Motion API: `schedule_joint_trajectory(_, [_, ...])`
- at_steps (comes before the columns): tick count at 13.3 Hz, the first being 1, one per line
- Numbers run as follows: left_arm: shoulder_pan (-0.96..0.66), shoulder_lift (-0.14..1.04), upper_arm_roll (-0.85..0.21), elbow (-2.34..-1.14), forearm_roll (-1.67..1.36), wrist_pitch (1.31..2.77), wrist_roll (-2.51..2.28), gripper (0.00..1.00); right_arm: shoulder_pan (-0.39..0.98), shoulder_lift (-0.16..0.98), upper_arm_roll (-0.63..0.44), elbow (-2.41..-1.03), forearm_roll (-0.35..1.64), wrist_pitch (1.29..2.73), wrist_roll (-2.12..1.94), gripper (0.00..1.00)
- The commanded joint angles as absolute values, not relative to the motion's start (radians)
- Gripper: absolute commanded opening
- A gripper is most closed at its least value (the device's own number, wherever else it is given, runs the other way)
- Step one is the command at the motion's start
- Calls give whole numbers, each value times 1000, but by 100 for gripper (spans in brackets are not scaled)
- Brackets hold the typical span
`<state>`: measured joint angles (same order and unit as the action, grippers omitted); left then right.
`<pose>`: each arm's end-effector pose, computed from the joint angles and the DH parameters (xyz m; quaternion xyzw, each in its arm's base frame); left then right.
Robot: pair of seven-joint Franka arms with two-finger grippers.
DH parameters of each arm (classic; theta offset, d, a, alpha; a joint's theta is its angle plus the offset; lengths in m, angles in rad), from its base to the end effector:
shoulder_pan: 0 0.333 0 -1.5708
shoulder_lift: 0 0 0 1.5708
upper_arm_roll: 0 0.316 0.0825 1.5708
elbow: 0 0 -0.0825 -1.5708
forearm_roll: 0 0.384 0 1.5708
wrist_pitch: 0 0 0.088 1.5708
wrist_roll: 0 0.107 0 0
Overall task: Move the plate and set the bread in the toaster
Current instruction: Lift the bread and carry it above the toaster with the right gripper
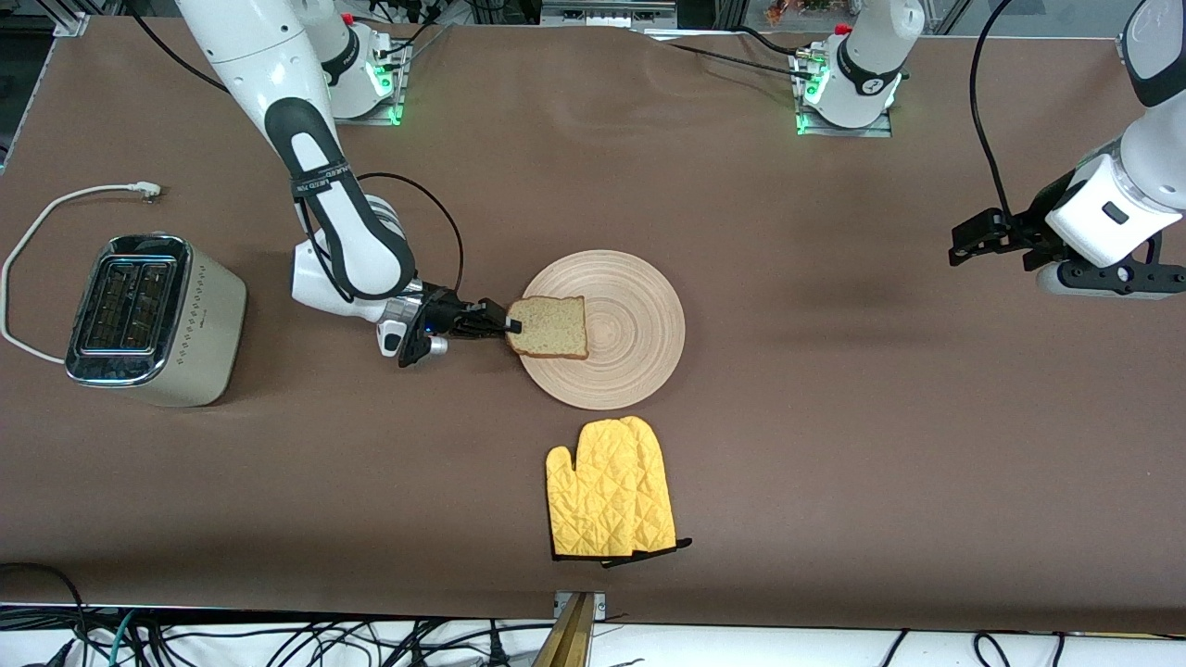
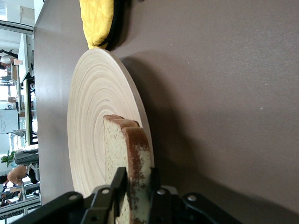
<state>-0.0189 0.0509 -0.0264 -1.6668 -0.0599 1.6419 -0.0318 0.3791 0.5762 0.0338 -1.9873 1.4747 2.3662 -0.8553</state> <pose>0.5692 -0.0315 0.5566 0.9988 -0.0035 -0.0390 0.0290 0.5401 0.2496 0.1607 -0.9004 -0.0100 -0.0193 0.4344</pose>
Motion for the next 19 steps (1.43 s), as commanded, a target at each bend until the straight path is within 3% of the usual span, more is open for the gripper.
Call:
schedule_joint_trajectory(1, [-26, 60, -23, -1638, -51, 1612, -43, 100, 373, 569, 37, -1988, 1497, 2368, -871, 0])
schedule_joint_trajectory(7, [-26, 60, -25, -1638, -51, 1608, -44, 100, 359, 534, 26, -1951, 1450, 2327, -794, 0])
schedule_joint_trajectory(9, [-26, 60, -23, -1637, -51, 1608, -43, 100, 359, 479, -4, -1936, 1305, 2284, -643, 0])
schedule_joint_trajectory(16, [-26, 60, -25, -1631, -51, 1601, -43, 100, 359, 310, -260, -1734, 699, 1826, -289, 0])
schedule_joint_trajectory(19, [-26, 60, -25, -1632, -51, 1595, -41, 100, 359, 298, -389, -1597, 502, 1630, -305, 0])
